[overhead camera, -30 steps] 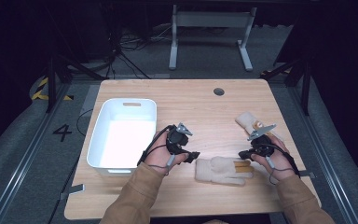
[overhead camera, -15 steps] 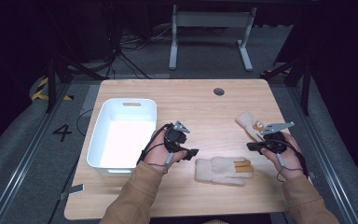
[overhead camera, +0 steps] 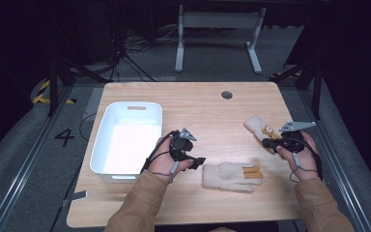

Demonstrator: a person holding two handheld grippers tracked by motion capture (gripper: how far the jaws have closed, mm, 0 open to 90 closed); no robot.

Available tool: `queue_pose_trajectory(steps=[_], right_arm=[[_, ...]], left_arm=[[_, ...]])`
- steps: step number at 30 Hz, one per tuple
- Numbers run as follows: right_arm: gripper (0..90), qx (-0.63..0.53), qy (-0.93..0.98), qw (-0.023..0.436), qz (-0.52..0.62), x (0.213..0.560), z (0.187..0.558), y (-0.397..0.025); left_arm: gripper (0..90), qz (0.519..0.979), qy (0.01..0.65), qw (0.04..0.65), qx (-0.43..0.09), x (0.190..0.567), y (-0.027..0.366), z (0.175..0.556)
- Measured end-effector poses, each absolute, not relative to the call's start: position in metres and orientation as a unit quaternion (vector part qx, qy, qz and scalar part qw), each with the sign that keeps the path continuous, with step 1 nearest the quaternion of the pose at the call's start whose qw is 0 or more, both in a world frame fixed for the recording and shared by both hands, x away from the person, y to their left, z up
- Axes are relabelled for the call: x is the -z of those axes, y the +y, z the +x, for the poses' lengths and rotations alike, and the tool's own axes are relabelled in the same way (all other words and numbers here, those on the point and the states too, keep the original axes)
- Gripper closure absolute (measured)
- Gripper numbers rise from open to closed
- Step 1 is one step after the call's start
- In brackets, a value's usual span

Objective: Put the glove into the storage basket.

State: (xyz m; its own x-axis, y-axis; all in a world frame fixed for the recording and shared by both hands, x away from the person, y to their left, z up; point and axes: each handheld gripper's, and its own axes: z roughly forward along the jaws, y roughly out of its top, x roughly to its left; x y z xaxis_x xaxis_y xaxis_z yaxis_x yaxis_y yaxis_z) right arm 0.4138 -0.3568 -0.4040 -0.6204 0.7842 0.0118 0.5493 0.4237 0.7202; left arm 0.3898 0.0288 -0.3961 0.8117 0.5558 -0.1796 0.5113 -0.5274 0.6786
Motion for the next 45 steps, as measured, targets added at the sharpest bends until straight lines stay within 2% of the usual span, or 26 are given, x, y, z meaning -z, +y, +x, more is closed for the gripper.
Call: queue_pose_trajectory(steps=[10,14,24,37,42,45], right_arm=[[75.3,-0.339,0.812,0.196,0.432,0.407,0.435,-0.367],[69.2,-0.333,0.8,0.212,0.452,0.411,0.444,-0.371],[61.4,-0.332,0.785,0.22,0.474,0.419,0.466,-0.378],[56.9,-0.324,0.777,0.213,0.497,0.436,0.477,-0.387],[58.4,-0.311,0.779,0.207,0.503,0.442,0.479,-0.388],[63.0,-0.314,0.779,0.2,0.505,0.444,0.479,-0.388]], left_arm=[[32.9,0.875,0.312,0.369,-0.032,0.399,0.038,0.377],[32.8,0.873,0.318,0.368,-0.035,0.401,0.043,0.373],[32.8,0.871,0.324,0.368,-0.04,0.399,0.05,0.366],[32.7,0.87,0.327,0.367,-0.04,0.4,0.052,0.366],[32.7,0.87,0.329,0.366,-0.039,0.401,0.053,0.367],[32.6,0.87,0.329,0.366,-0.038,0.402,0.052,0.367]])
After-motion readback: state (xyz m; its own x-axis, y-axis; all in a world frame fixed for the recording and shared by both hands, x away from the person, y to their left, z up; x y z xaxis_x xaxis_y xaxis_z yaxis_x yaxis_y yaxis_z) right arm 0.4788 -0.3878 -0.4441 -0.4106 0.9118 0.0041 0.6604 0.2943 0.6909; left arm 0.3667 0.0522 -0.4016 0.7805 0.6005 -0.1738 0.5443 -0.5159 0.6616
